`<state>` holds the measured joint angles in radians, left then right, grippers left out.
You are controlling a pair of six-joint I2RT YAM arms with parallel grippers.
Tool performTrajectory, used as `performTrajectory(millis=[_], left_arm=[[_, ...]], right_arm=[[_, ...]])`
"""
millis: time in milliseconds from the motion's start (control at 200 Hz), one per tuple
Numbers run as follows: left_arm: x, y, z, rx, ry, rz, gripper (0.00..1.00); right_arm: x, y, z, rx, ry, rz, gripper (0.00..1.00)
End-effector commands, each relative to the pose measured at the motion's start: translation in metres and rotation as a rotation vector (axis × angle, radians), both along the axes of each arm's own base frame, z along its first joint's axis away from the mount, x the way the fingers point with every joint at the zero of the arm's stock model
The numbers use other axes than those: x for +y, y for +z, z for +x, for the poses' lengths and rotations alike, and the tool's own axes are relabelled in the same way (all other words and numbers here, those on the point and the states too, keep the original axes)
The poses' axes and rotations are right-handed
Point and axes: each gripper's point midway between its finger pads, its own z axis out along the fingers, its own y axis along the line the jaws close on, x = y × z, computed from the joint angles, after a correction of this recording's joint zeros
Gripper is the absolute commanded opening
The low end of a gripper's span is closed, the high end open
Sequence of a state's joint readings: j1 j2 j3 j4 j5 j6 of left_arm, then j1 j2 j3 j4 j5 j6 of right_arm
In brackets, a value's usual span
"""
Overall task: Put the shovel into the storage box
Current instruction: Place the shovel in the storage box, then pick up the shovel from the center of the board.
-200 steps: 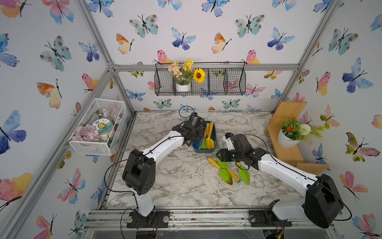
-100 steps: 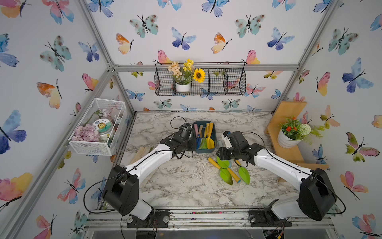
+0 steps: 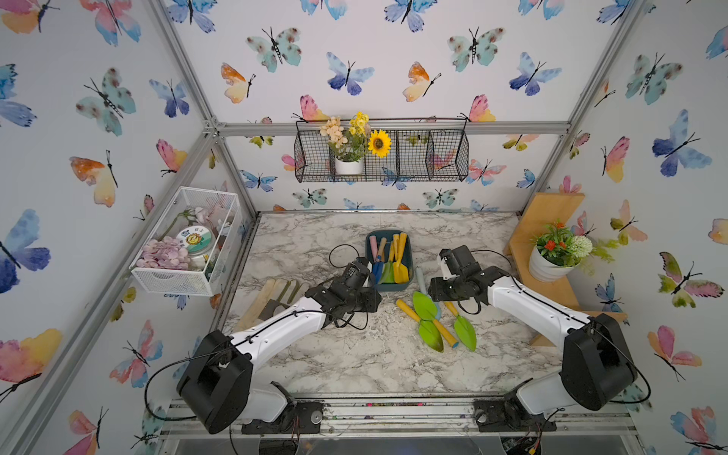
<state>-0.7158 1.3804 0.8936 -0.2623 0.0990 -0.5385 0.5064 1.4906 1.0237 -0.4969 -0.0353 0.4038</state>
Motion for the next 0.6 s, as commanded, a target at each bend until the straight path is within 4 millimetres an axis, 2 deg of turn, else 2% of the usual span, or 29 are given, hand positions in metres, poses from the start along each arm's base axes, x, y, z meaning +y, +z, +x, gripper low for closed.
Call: performTrajectory(millis=[0, 95, 235, 596], left_arm=[[-0.015, 0.007, -0.005, -0.005, -0.023, -0.058, 0.37], [-0.020, 0.002, -0.009, 0.006, -0.034, -0.059, 0.37], [-0.025, -0.004, -0.012, 0.020, -0.043, -0.060, 0.36], [-0.028, -0.013, -0.014, 0.040, -0.053, -0.060, 0.36]], right_arm=[[-0.021, -0.019, -0.003, 0.045, -0.036, -0.075, 0.55], [-0.030, -0.027, -0.003, 0.055, -0.059, -0.109, 0.59], [-0.040, -0.044, -0.004, 0.090, -0.082, -0.145, 0.59], [-0.045, -0.072, -0.012, 0.153, -0.096, -0.175, 0.58]])
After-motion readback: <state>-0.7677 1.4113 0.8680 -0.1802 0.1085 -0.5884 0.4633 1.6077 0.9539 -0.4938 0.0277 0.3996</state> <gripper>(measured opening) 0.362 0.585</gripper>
